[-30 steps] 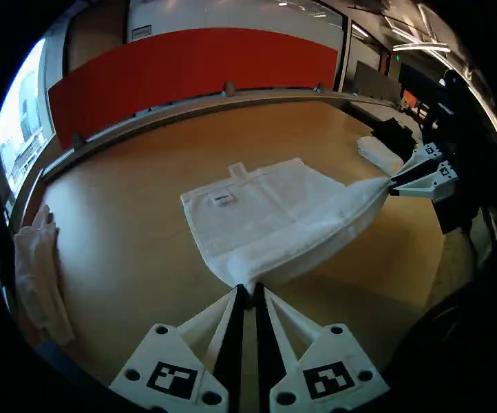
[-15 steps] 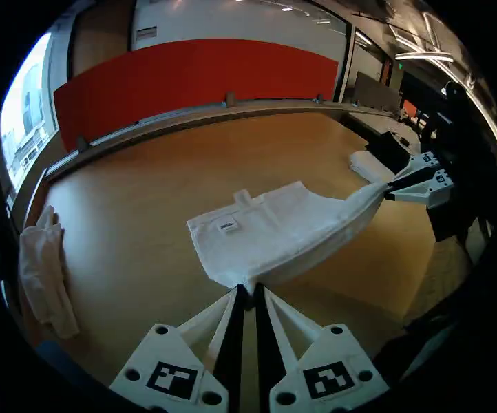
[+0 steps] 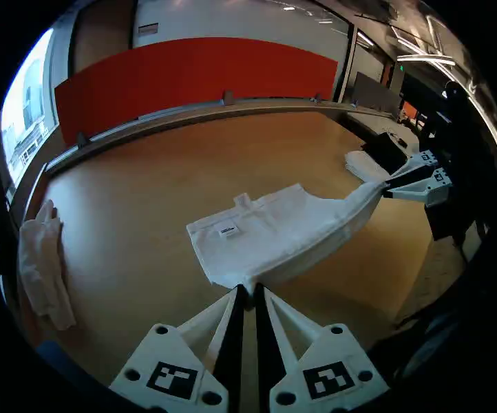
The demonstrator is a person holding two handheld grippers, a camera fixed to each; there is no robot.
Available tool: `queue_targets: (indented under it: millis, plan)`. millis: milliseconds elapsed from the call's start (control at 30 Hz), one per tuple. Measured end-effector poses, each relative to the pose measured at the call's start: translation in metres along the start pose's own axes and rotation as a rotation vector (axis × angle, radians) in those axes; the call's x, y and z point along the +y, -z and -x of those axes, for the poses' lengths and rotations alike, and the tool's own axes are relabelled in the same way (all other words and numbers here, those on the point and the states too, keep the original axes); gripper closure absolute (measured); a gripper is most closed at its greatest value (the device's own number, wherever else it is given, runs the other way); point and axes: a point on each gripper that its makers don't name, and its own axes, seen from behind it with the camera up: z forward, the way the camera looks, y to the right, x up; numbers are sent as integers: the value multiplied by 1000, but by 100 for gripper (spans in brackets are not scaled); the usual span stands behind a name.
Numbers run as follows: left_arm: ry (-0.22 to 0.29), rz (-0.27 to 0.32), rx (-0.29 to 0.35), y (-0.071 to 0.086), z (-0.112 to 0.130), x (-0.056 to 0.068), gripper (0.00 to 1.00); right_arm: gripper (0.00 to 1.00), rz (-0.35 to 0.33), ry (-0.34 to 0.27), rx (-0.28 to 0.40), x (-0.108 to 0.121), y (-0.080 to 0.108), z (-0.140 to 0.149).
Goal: Fold towel
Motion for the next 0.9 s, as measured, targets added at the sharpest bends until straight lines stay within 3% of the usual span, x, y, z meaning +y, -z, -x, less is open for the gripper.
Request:
queue_targets:
  millis: [367, 900]
  plan:
    - [22, -25, -14, -22, -14, -12, 89, 86, 14, 10, -24, 13, -14, -2]
    - [36, -43, -46, -70, -26, -37, 89, 86, 27, -38, -65, 43, -60, 2]
